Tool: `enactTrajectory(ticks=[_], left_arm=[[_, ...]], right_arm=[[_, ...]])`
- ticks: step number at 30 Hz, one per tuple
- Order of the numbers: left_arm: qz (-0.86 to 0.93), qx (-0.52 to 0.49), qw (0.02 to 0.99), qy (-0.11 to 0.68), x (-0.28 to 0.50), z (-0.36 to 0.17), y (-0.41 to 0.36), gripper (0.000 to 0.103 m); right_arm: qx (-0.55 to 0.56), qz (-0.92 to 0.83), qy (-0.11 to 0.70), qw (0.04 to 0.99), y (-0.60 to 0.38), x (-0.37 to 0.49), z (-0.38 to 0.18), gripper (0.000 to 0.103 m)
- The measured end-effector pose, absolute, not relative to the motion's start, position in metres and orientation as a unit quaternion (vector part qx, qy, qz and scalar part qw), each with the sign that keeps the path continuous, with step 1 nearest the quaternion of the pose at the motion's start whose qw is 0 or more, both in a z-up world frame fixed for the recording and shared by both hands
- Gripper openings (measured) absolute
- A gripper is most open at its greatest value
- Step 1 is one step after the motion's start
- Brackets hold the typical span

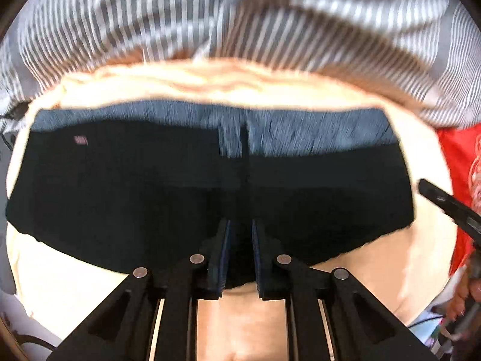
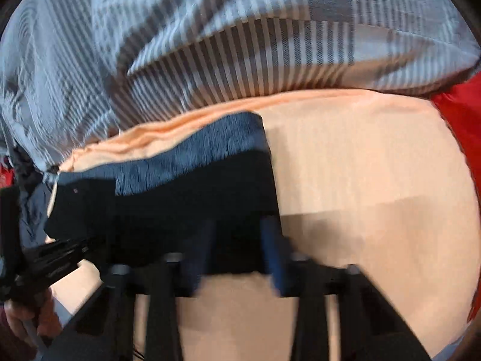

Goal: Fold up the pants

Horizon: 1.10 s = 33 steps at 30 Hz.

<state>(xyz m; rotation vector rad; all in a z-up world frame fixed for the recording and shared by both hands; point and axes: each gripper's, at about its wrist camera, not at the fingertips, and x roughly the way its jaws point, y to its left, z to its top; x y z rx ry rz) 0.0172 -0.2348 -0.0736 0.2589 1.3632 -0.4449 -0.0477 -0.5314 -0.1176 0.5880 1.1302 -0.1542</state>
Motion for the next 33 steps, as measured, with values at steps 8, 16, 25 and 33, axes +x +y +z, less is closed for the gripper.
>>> enactTrajectory(ticks=[8,16,25,33], left_arm=[[-0.178,0.170,0.716,0.653,0.024,-0.132,-0.281,0.015],[-0.170,0.198,0.725,0.638,0.021,-0.137,-0.300,0.016],[-0.116,0.277,0.731,0.613,0.014,-0.142,-0.329,0.057],[-0.081,0.237,0.718,0.650,0.034,-0.145,-0.323,0.079]], right_arm=[[0.265,-0.041,0.578,0.771,-0.521,0.000,-0.168,0.011],[0.289,-0.031,0.568,0.770,-0.522,-0.010,-0.170,0.011],[0.268,-0.032,0.581,0.768,-0.508,-0.045,-0.154,0.021],[0.277,-0.025,0.581,0.765,-0.512,-0.048,-0.164,0.022]])
